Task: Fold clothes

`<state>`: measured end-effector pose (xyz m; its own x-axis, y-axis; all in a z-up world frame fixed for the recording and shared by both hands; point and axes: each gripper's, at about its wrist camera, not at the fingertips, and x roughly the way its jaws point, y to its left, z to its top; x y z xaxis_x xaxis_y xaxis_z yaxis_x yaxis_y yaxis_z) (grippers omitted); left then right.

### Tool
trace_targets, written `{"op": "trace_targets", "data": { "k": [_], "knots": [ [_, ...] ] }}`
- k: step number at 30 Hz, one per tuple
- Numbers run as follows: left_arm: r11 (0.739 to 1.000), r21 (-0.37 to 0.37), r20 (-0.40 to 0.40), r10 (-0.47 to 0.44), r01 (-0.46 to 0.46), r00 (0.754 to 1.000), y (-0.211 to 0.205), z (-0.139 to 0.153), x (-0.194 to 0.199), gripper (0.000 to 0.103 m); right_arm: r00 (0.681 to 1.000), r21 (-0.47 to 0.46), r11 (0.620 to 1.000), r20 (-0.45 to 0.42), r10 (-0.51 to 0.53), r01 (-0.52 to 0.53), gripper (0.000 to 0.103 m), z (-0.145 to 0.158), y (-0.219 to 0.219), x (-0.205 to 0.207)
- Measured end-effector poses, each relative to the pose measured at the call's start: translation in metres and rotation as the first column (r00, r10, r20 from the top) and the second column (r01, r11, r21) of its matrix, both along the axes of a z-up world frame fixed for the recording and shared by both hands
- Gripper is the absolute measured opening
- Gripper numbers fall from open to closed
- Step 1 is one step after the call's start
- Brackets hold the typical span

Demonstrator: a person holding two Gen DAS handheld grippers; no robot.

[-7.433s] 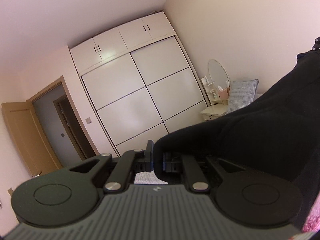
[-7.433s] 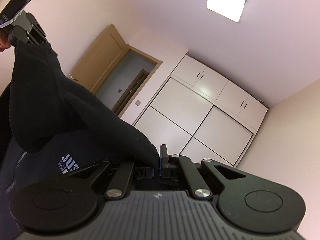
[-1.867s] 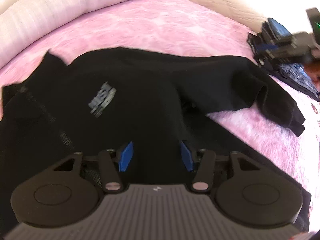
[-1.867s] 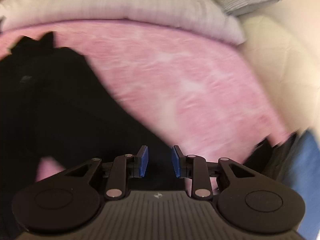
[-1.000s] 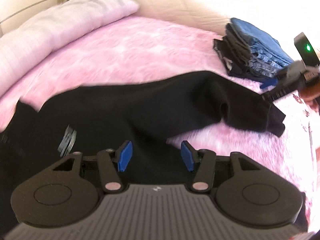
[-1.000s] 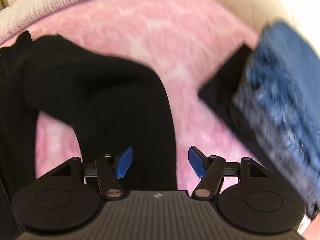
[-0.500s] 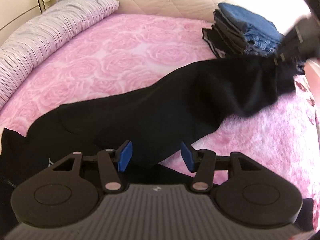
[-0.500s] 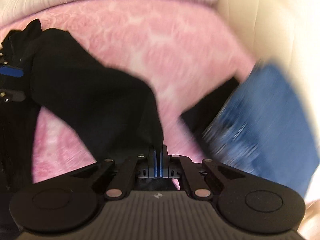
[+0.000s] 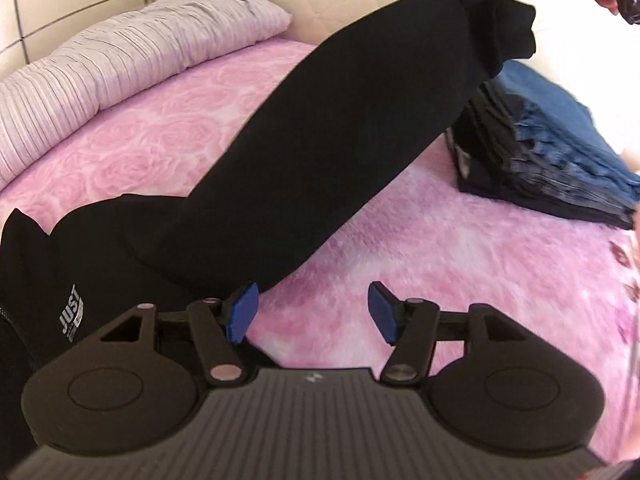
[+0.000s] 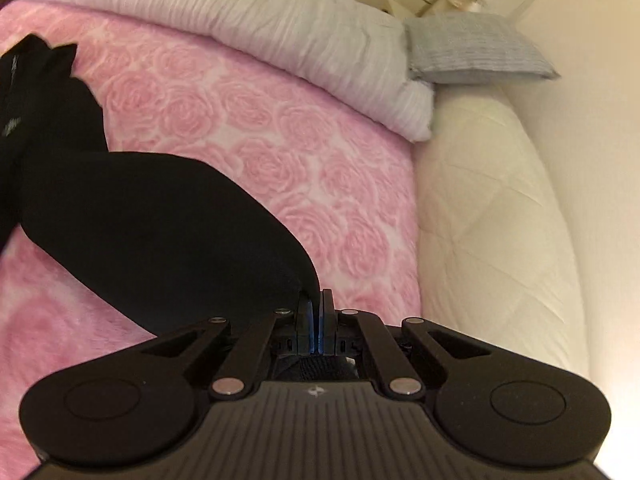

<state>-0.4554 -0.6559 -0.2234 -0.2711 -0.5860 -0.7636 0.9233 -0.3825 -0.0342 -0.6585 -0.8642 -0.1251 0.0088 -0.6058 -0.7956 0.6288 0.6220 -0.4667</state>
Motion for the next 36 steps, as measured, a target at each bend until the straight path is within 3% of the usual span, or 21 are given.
{"op": "trace_targets", "data": {
  "k": [4,9,15,20,21,22,28,31,36],
  "knots": [
    [0.995,0.025,0.011,0.092,-0.092,0.996,-0.016,-0.012,-0.027,0.056,0.999,0.036,0.999,0.017,0.032,-0.033,0.0,-0.016,-0.041,-0.032],
    [0.992,0.034,0.017,0.124,-0.125,0.992,-0.015,-0.008,-0.036,0.056,0.999,0.056,0.998,0.038,0.022,-0.024,0.0,-0.023,-0.076,-0.062],
    [0.986,0.042,0.024,0.158,-0.159,0.987,-0.011,-0.002,-0.046,0.056,0.998,0.077,0.995,-0.011,0.061,-0.06,0.0,-0.064,-0.083,-0.042],
    [0.965,0.028,0.051,0.261,-0.262,0.964,0.033,0.018,-0.005,0.057,0.99,0.009,0.994,-0.092,0.106,-0.106,0.018,-0.082,-0.064,-0.008],
    [0.958,0.025,0.063,0.285,-0.287,0.956,0.047,0.023,0.009,0.058,0.988,-0.012,0.992,-0.096,0.12,-0.122,0.029,-0.081,-0.055,0.001],
    [0.95,0.022,0.075,0.31,-0.312,0.948,0.062,0.028,0.023,0.059,0.986,-0.029,0.99,-0.095,0.136,-0.139,0.034,-0.078,-0.045,0.011],
    [0.91,0.026,0.188,0.403,-0.414,0.896,0.166,0.046,0.107,0.06,0.98,-0.004,0.981,0.04,0.193,-0.193,0.04,-0.058,0.058,0.065],
    [0.917,0.04,0.225,0.379,-0.397,0.897,0.221,0.048,0.133,0.06,0.97,0.078,0.974,0.141,0.2,-0.212,0.043,-0.056,0.134,0.082],
    [0.943,0.077,0.281,0.291,-0.323,0.915,0.314,0.049,0.162,0.06,0.945,0.207,0.938,0.231,0.231,-0.279,0.044,-0.071,0.276,0.096]
  ]
}}
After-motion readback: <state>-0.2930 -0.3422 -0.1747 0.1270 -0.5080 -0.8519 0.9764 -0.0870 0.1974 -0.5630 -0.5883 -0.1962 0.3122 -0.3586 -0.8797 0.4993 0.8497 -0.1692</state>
